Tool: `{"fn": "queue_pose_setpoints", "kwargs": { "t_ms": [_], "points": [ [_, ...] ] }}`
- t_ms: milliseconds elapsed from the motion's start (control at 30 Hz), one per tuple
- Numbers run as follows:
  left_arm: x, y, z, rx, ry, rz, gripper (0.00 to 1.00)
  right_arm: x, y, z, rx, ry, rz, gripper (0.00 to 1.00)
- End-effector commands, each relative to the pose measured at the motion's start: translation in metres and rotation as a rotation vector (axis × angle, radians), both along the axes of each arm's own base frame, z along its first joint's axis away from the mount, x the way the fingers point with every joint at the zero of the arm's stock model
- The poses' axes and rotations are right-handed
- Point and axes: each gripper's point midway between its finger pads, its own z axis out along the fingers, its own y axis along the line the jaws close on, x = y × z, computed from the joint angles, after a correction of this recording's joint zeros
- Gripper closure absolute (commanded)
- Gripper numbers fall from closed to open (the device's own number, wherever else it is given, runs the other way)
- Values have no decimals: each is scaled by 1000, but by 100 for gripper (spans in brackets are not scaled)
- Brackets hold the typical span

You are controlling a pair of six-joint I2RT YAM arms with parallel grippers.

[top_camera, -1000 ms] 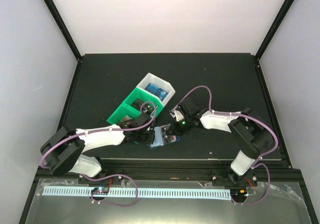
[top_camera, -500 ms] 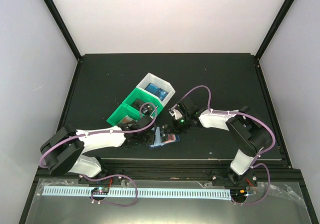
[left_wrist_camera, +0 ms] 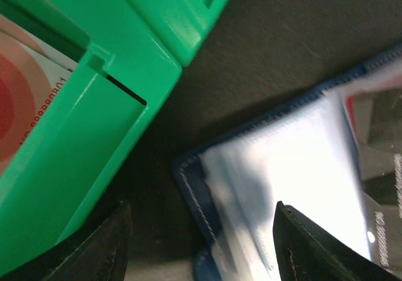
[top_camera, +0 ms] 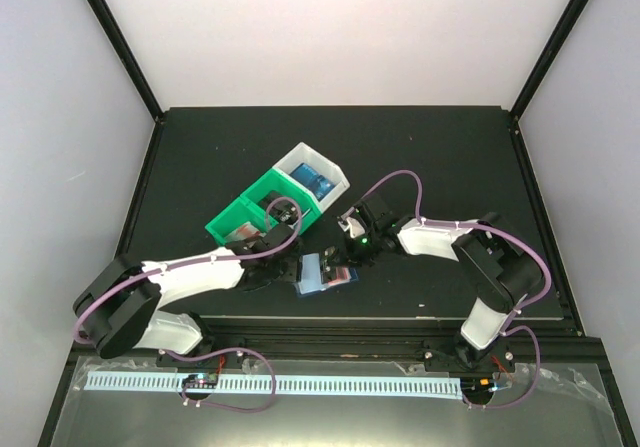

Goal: Put the credit cards into the card holder
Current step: Insert the credit card into the card holder.

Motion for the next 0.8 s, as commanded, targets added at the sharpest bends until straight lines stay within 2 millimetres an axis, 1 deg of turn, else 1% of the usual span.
{"fn": "queue_pose_setpoints", "kwargs": {
  "t_ms": [0, 100, 167, 233, 300, 333, 433, 600, 667, 767],
  "points": [
    [21, 10, 14, 10, -50, 23, 36, 8, 5, 15, 27, -48, -5, 99],
    [27, 9, 16, -22, -51, 13, 33, 10, 7, 19, 38, -61, -3, 99],
    [27, 4, 22, -69, -55, -7, 32, 10, 8, 21, 43, -62, -2, 99],
    [24, -4, 27, -114, -48, -32, 31, 11, 10, 21, 51, -56, 0, 99],
    [20, -11, 38, -177, -50, -49, 31, 9, 12, 21, 64, -44, 5, 99],
    [17, -13, 38, -198, -40, -53, 31, 9, 13, 20, 68, -39, 6, 99],
    [9, -19, 34, -243, -3, -60, 40, 8, 15, 15, 70, -17, 12, 99],
    [3, -14, 18, -218, 44, -37, 54, 5, 19, 5, 65, 6, 26, 99],
    [1, -11, 7, -191, 68, -28, 59, 4, 20, 0, 48, 12, 32, 99],
    [-2, -8, 0, -171, 87, -16, 64, 4, 16, -11, 6, 20, 26, 99]
  ]
}}
